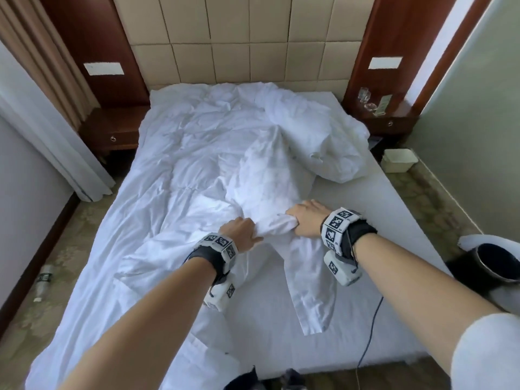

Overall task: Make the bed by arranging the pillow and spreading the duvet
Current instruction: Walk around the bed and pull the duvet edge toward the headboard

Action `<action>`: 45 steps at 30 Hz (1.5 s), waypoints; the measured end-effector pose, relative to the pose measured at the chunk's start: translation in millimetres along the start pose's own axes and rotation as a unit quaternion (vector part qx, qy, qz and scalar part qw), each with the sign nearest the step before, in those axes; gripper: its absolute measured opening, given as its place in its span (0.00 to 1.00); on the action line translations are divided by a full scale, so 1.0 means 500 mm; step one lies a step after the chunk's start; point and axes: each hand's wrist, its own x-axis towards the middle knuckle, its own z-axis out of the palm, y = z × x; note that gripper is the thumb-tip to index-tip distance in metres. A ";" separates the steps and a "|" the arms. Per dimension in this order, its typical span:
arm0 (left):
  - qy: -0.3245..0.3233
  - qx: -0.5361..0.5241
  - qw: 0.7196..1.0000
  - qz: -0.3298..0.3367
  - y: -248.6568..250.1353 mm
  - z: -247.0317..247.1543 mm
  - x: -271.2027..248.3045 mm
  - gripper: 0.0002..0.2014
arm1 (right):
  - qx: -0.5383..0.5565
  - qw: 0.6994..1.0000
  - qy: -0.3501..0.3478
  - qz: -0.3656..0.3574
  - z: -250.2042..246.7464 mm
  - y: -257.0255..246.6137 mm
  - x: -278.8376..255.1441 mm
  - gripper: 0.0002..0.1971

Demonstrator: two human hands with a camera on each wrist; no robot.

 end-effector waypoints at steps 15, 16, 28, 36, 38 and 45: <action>0.029 -0.012 0.999 -0.002 0.175 0.078 -0.229 0.23 | -0.005 1.000 0.004 0.024 0.073 0.036 -0.322 0.11; 0.038 -0.022 0.999 -0.010 0.175 0.089 -0.251 0.23 | -0.015 1.000 0.002 0.019 0.079 0.024 -0.337 0.09; 0.019 -0.050 0.998 0.016 0.378 0.186 -0.408 0.29 | -0.071 0.997 -0.012 0.029 0.135 0.104 -0.584 0.05; -0.007 -0.084 0.993 0.079 0.640 0.210 -0.386 0.22 | -0.074 0.993 0.036 0.084 0.125 0.316 -0.735 0.10; -0.016 -0.098 0.991 0.088 0.720 0.222 -0.374 0.23 | -0.073 0.991 0.052 0.101 0.128 0.386 -0.782 0.12; -0.032 -0.168 0.980 0.105 1.049 0.303 -0.346 0.24 | -0.078 0.987 0.037 0.136 0.136 0.651 -0.943 0.10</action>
